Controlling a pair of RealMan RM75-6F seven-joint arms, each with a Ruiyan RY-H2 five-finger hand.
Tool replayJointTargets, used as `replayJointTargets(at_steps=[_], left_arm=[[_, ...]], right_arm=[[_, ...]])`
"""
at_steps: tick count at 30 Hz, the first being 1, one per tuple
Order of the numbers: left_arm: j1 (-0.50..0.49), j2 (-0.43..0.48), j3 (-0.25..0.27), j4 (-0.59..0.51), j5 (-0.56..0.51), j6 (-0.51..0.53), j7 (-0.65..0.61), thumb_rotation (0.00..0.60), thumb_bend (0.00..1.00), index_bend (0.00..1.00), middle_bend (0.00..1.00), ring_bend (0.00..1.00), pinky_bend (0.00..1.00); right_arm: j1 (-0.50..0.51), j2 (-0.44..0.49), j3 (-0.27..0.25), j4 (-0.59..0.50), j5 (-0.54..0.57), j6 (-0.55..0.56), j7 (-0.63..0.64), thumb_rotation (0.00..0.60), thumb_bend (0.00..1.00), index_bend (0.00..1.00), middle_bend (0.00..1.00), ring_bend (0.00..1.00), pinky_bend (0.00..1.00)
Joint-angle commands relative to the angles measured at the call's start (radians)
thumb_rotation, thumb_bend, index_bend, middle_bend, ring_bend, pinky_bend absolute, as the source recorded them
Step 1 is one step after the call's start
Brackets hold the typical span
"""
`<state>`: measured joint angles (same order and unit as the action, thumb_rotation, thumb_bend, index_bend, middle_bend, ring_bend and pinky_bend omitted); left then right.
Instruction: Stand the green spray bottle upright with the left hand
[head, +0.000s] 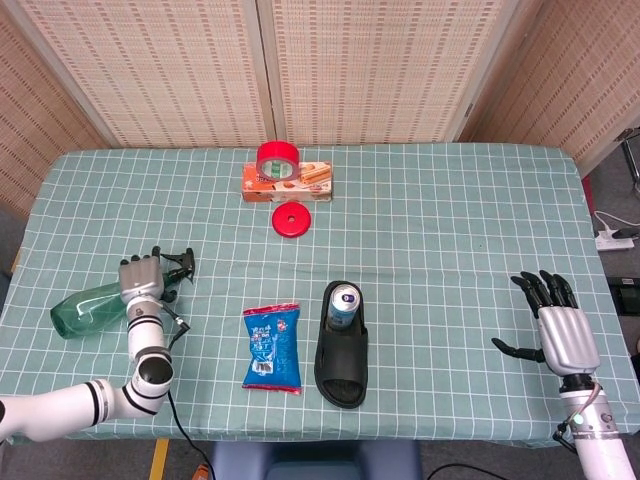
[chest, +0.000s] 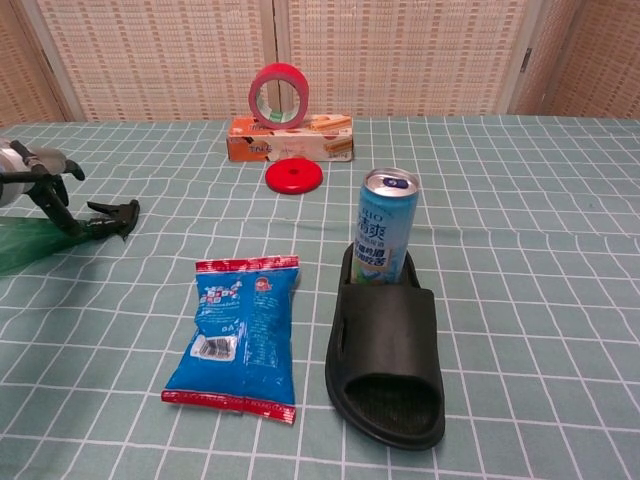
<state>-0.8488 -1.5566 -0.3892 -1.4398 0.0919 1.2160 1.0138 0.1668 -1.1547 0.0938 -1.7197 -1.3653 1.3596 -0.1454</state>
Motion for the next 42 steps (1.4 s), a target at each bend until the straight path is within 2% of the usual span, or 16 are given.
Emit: replayJointTargets(at_steps=[1, 14, 23, 32, 38, 42], left_arm=[[0.006, 0.000, 0.010, 0.020, 0.013, -0.015, -0.016, 0.600, 0.25, 0.10, 0.22, 0.11, 0.12], [-0.025, -0.066, 0.031, 0.144, -0.051, -0.036, 0.045, 0.600, 0.25, 0.16, 0.24, 0.11, 0.12], [-0.019, -0.077, 0.034, 0.174, -0.016, -0.036, 0.031, 0.600, 0.28, 0.33, 0.35, 0.17, 0.13], [-0.002, -0.079, 0.050, 0.190, 0.081, -0.040, -0.022, 0.600, 0.34, 0.55, 0.53, 0.28, 0.16], [0.012, -0.076, 0.042, 0.188, 0.182, -0.036, -0.110, 0.600, 0.37, 0.61, 0.59, 0.34, 0.18], [0.020, -0.062, 0.003, 0.146, 0.292, -0.003, -0.229, 0.600, 0.37, 0.64, 0.62, 0.36, 0.19]], right_arm=[[-0.001, 0.000, 0.000, 0.000, -0.002, 0.001, 0.002, 0.600, 0.00, 0.16, 0.11, 0.00, 0.00], [-0.004, 0.001, 0.000, 0.003, -0.005, 0.007, 0.013, 0.600, 0.00, 0.18, 0.11, 0.00, 0.00], [-0.004, 0.001, 0.000, 0.004, -0.005, 0.005, 0.016, 0.600, 0.00, 0.18, 0.11, 0.00, 0.00], [-0.004, 0.001, 0.000, 0.004, -0.006, 0.005, 0.019, 0.600, 0.00, 0.17, 0.11, 0.00, 0.00], [-0.005, 0.001, 0.000, 0.005, -0.006, 0.006, 0.020, 0.600, 0.00, 0.17, 0.11, 0.00, 0.00], [-0.005, 0.000, 0.001, 0.005, -0.005, 0.007, 0.017, 0.600, 0.00, 0.17, 0.11, 0.00, 0.00]])
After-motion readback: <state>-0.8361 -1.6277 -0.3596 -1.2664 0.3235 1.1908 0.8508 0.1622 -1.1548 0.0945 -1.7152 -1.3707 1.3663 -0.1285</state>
